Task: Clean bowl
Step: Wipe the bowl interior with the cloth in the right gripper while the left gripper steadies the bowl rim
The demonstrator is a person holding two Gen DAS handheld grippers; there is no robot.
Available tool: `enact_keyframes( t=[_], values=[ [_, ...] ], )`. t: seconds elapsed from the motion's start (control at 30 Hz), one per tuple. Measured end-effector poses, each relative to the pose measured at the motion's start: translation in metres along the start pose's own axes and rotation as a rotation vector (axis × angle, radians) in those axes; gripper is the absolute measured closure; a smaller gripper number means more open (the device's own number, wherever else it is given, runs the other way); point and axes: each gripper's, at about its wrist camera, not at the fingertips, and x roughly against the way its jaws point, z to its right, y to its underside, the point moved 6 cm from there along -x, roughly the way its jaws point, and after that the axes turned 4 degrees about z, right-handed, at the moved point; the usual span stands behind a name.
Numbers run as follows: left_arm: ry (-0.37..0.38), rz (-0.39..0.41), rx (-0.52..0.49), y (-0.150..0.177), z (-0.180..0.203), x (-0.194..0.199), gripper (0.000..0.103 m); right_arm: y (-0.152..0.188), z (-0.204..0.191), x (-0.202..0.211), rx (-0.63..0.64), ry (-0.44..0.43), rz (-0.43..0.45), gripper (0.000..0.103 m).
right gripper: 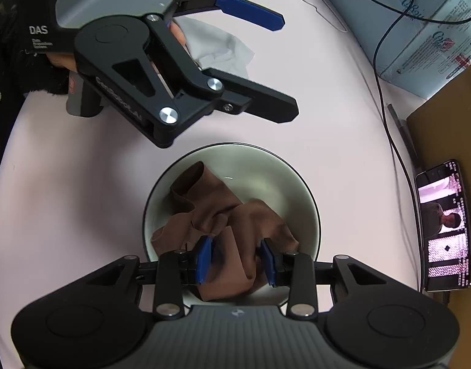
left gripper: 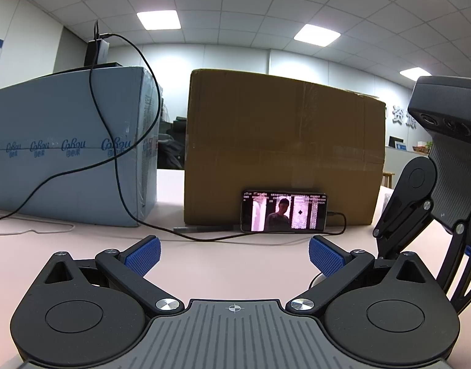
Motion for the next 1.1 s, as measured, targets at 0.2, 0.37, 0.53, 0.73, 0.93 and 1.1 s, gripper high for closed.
enact_keyframes(
  t=[0.2, 0.37, 0.53, 0.73, 0.93, 1.1],
  values=[
    [-0.001, -0.001, 0.004, 0.000, 0.000, 0.000, 0.000, 0.000, 0.011, -0.006, -0.092, -0.037, -0.010, 0.071],
    [0.000, -0.003, 0.006, 0.000, -0.001, 0.000, 0.000, -0.006, 0.014, -0.008, -0.103, -0.030, 0.037, 0.077],
    [0.002, -0.004, 0.006, 0.000, -0.001, -0.001, 0.000, -0.020, 0.012, -0.011, -0.090, -0.047, 0.087, 0.088],
    [0.013, -0.022, 0.014, 0.001, -0.001, -0.003, 0.000, -0.022, 0.008, -0.010, -0.063, -0.055, 0.045, 0.090],
    [0.078, -0.110, 0.021, 0.008, 0.002, -0.009, 0.000, -0.017, 0.012, -0.007, -0.093, -0.014, 0.039, 0.087],
    [0.064, -0.230, 0.030, 0.020, 0.001, -0.022, 0.000, -0.022, 0.009, -0.008, -0.073, 0.001, 0.058, 0.087]
  ],
)
